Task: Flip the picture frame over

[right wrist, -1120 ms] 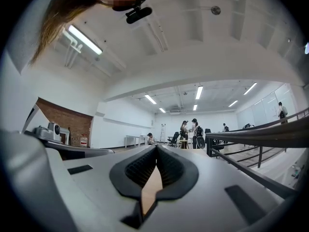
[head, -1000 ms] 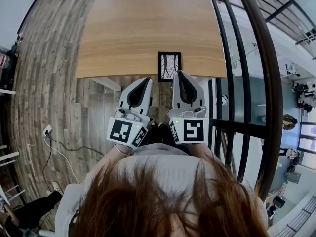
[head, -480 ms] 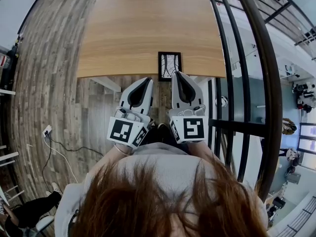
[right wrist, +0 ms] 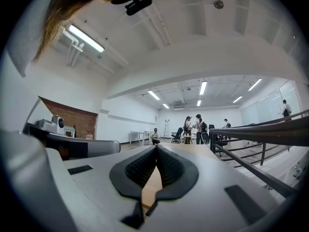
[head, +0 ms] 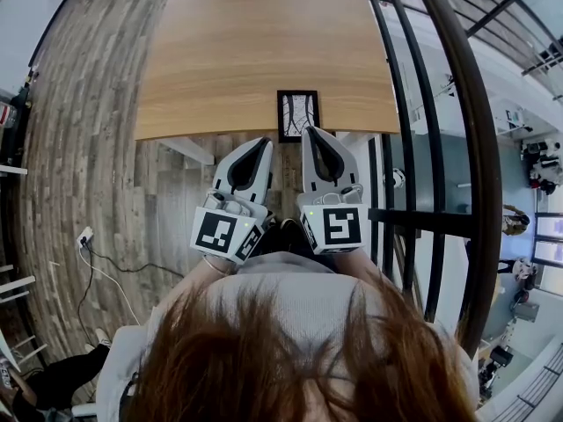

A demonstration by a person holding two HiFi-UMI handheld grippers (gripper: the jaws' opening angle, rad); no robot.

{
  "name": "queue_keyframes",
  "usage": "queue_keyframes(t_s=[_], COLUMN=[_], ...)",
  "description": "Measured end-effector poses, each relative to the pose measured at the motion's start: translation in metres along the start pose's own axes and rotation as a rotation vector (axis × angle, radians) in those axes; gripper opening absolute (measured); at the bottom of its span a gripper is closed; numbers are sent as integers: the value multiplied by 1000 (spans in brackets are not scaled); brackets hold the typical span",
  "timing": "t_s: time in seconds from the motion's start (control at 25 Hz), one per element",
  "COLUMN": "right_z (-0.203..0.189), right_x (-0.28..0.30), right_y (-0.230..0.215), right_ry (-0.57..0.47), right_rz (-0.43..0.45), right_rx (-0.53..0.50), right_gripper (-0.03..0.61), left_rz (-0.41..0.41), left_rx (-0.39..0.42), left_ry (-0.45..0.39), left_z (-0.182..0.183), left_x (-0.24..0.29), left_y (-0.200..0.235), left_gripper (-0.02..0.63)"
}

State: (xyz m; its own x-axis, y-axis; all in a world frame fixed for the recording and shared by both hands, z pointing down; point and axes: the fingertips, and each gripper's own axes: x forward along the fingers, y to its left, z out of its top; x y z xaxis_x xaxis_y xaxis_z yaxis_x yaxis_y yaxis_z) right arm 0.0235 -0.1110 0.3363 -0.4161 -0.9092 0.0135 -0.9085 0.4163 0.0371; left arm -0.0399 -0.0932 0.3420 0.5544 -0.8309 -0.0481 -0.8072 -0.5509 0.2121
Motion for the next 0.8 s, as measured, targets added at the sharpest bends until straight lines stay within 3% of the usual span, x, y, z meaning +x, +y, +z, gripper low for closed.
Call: queue_keyframes(t_s=[0.8], right_z=[-1], right_x=[8], right_y=[-4], right_ry=[6], right_rz=[4], right_rx=[16], right_gripper=[15], left_rz=[19], left_rx=[9], left_ry=[-9], left_z=[4], left_x=[2], left_y=[9], left_gripper=[6])
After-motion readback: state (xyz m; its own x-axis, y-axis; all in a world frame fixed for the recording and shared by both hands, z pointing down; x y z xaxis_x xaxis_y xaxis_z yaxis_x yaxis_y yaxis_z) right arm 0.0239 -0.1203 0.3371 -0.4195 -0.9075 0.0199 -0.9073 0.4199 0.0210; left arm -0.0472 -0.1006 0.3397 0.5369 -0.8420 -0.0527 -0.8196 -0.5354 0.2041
